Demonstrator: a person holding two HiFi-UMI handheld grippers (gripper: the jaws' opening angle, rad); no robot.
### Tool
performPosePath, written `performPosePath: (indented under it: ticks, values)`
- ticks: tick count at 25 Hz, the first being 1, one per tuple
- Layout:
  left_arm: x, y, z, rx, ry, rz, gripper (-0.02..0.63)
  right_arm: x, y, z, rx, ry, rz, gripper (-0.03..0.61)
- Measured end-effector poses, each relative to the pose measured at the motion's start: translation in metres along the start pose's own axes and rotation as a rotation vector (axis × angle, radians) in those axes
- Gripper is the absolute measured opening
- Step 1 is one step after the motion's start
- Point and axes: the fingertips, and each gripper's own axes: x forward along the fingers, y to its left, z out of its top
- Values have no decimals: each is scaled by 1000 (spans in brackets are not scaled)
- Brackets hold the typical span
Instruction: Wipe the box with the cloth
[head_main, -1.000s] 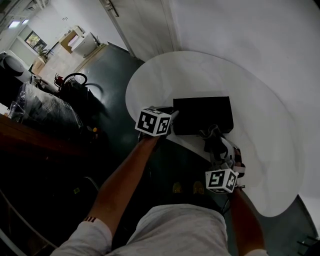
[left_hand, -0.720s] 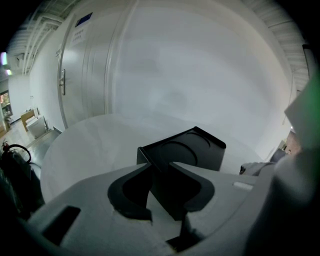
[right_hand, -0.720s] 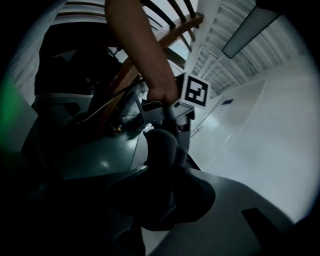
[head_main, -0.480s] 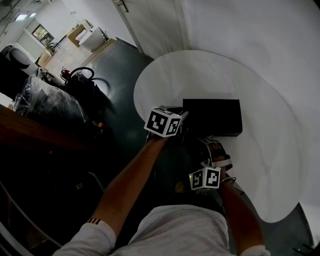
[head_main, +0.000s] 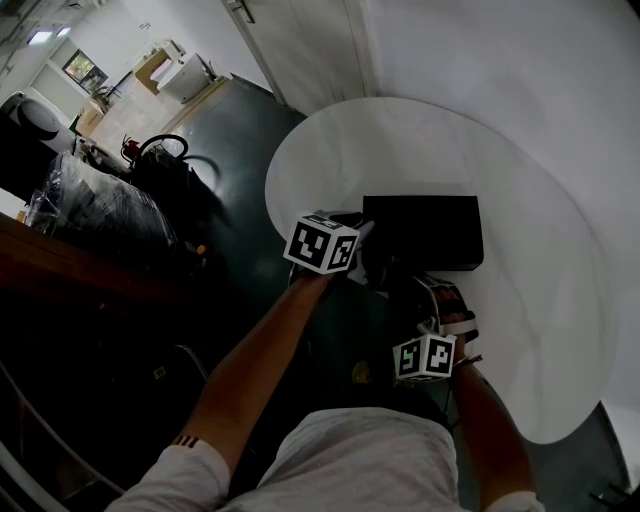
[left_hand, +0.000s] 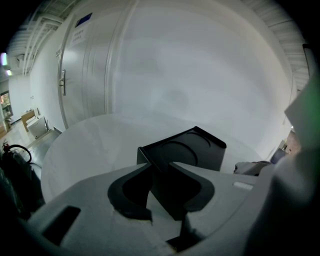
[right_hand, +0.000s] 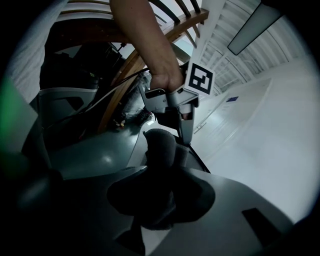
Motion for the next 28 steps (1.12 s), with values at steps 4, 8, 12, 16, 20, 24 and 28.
performPosePath:
  ticks: [4, 8, 12, 16, 20, 24, 28]
  values:
    - [-1, 1, -1, 0, 0, -1, 109, -13, -10, -19, 30, 33, -36, 104]
    - [-1, 1, -1, 0, -2, -3, 109, -27, -23, -44, 72, 78, -78, 104]
    - [-2, 0, -2, 1, -3, -2, 109, -41, -33, -71, 112, 115, -123, 104]
    - [-3, 0, -1, 4, -1, -1, 109, -55, -45, -93, 135, 171, -155, 104]
    - [-2, -2, -2, 5, 0, 2, 109, -68, -55, -110, 159, 203, -186, 104]
    - [-2, -2, -3, 7, 3, 7, 109, -75, -59, -121, 186, 223, -209, 104]
    - [-2, -2, -2, 16, -2, 14, 109, -80, -62, -116, 223, 204, -219, 104]
